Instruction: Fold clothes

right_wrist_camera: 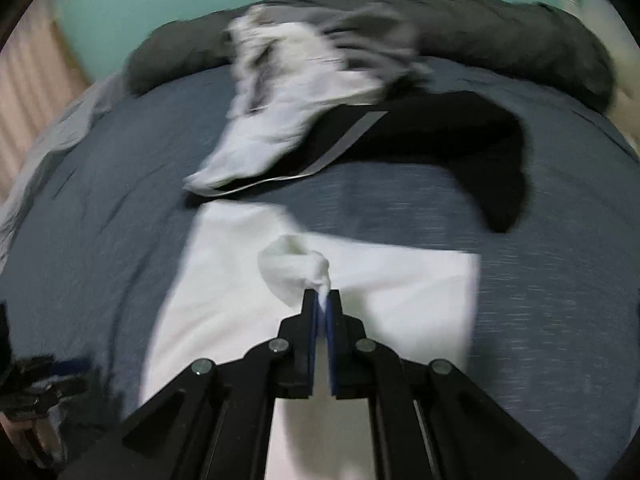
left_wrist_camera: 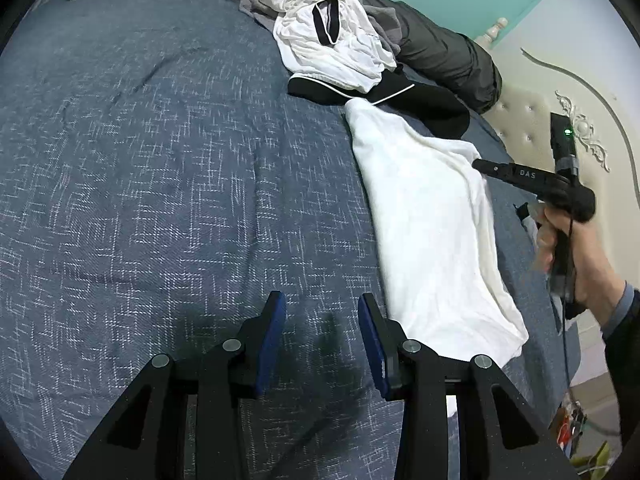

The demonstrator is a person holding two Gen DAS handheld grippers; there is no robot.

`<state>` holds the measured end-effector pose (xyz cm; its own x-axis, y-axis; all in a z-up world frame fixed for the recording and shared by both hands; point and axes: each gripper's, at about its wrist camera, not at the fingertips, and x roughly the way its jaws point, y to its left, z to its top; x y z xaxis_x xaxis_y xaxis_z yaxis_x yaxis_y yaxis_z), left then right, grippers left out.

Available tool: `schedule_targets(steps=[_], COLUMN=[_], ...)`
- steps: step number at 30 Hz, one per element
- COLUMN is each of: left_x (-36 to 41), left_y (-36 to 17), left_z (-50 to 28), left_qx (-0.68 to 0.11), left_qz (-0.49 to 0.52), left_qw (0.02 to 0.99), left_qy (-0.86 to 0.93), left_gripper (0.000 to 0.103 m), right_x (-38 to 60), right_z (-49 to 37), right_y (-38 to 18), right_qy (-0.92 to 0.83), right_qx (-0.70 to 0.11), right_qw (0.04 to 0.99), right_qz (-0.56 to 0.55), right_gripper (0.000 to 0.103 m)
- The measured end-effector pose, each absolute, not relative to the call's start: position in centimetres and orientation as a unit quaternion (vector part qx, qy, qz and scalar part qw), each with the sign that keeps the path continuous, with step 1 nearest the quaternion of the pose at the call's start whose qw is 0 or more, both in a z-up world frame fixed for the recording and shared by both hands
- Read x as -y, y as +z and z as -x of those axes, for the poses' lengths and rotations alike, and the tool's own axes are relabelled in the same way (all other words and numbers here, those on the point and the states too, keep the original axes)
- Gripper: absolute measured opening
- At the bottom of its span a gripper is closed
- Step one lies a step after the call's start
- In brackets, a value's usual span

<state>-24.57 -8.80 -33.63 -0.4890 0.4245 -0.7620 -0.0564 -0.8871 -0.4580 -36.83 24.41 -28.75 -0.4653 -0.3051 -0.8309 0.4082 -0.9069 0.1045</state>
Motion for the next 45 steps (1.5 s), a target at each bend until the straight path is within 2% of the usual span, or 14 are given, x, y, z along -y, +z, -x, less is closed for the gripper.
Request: schedule_targets(steps=[4,8,10,12,13,14,21,23,25,34,37,40,45], left_x=[8.6,8.3,8.2,7.9,7.7,7.4,5.3,4.7,4.0,1.1,0.8,0.5,0.2], left_y=[-34.0,-34.2,-34.2,-34.3,-34.3,-34.2,-34.3,-34.5,-34.6,-34.6,-34.5,-34.4,-34.7], left_z=[24.8,24.9,24.9,24.9,24.8,24.7,24.1,24.0,23.8,23.2,23.0,22.8,22.6], left_qx=[0.187,0.185,0.186,0.187,0.187,0.188,0.189,0.194,0.194,0.158,0.156,0.152,0.154], left_qz=[0.489,0.493,0.492,0.493,0.494,0.496,0.503,0.508,0.51,0.515,0.515,0.516,0.523], left_qw=[0.143,0.147,0.15,0.157,0.161,0.166,0.202,0.214,0.225,0.25,0.255,0.257,0.259], left_qy=[0.84,0.838,0.837,0.835,0.833,0.832,0.819,0.812,0.807,0.805,0.803,0.802,0.797], left_gripper=[0.041,0.041,0.041,0.041,0.041,0.041,0.041,0.041,0.041,0.041,0.041,0.041,0.041], right_x=[-26.5,-30.1,-30.8,-31.1,-30.7,-30.2,-29.3,-29.3,-29.3,-31.6,-32.7,-32.4,-32.6], right_z=[39.3,40.3,39.6,38.7,38.0,37.4,35.5,35.1,34.7,34.3,32.9,30.3,26.1], right_y=[-30.7,-30.9,-30.3,-29.7,-29.6,-29.6,-31.9,-32.3,-32.6,-31.7,-30.4,-30.1,-31.3], right_qy=[-0.849,-0.849,-0.851,-0.848,-0.845,-0.841,-0.811,-0.809,-0.81,-0.832,-0.833,-0.817,-0.798], right_qx=[-0.075,-0.033,0.018,0.062,0.065,0.058,0.055,0.045,0.029,0.039,0.065,0.056,0.027], right_qw=[0.157,0.119,0.151,0.188,0.207,0.222,0.247,0.243,0.235,0.192,0.201,0.233,0.239], right_qz=[-0.498,-0.514,-0.502,-0.492,-0.49,-0.491,-0.528,-0.533,-0.536,-0.52,-0.511,-0.525,-0.553], right_gripper=[0.004,0.005,0.006,0.018,0.03,0.035,0.034,0.015,0.005,0.006,0.009,0.018,0.019])
